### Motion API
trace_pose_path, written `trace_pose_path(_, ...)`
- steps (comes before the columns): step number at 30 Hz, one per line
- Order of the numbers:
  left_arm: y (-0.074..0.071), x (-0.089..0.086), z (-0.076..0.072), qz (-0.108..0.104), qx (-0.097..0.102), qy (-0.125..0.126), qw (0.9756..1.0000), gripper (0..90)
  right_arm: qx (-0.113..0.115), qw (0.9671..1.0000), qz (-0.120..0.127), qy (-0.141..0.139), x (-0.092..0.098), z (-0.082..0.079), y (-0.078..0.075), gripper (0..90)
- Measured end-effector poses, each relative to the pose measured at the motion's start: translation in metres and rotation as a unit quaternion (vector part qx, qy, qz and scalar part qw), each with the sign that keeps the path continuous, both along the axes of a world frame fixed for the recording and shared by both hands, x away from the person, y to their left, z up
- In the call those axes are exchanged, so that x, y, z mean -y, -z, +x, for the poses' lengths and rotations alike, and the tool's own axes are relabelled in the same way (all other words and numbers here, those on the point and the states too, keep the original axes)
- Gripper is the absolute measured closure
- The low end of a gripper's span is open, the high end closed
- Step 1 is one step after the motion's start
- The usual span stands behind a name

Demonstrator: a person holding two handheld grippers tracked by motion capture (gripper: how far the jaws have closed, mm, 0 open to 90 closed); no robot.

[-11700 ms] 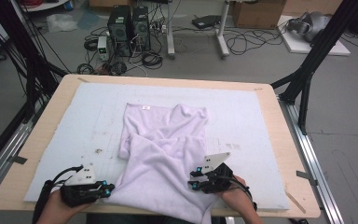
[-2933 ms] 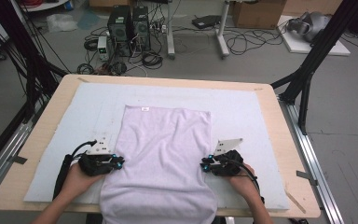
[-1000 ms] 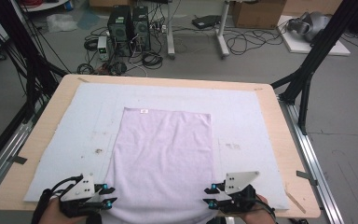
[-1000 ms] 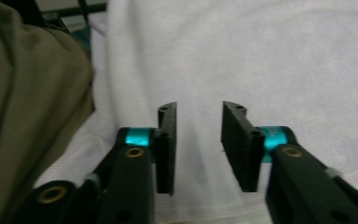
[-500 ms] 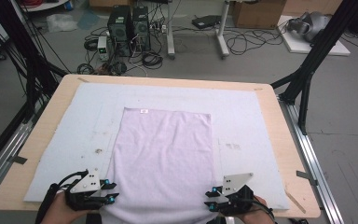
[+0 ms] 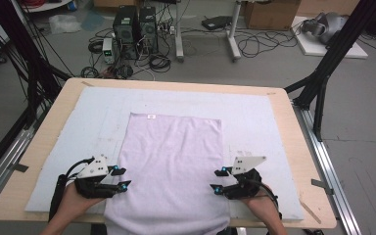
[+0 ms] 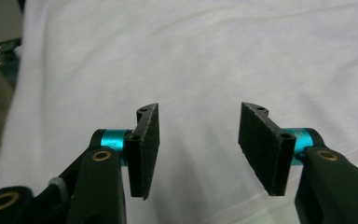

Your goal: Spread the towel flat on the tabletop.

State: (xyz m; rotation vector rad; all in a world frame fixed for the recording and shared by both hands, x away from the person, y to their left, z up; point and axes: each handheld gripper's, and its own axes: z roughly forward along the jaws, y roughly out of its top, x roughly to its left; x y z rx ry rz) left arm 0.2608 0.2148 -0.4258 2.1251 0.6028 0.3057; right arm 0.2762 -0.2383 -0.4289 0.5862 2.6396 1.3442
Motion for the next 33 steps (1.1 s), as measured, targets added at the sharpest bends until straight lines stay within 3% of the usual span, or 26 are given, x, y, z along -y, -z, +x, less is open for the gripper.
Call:
trace_pose_path(4,0.001,-0.001,0.015,0.002,0.002,-0.022,0.9997,49.4,0.001,0.9997,0.004,0.023,0.002,0.016,-0.001,41.5)
trace_pose_path(10,-0.006,-0.002,0.035,-0.030,0.005,-0.045,0.9985,45.7,0.005,0.9993,0.004,0.038,0.003,0.032,0.000,37.8)
trace_pose_path(18,-0.005,0.001,0.054,-0.040,0.010,-0.059,0.9974,41.2,0.015,0.9978,0.022,0.060,0.005,0.054,-0.008,31.8)
trace_pose_path(24,-0.009,-0.004,0.060,-0.034,0.010,-0.069,0.9970,40.4,0.016,0.9976,0.026,0.062,0.004,0.067,-0.012,29.9)
trace_pose_path(27,-0.011,-0.008,0.069,-0.030,0.000,-0.074,0.9968,40.4,0.011,0.9981,0.024,0.056,0.002,0.073,-0.012,29.8)
trace_pose_path(33,-0.017,-0.006,0.082,-0.013,0.017,-0.078,0.9967,39.7,0.010,0.9982,0.030,0.051,-0.001,0.081,-0.017,29.7)
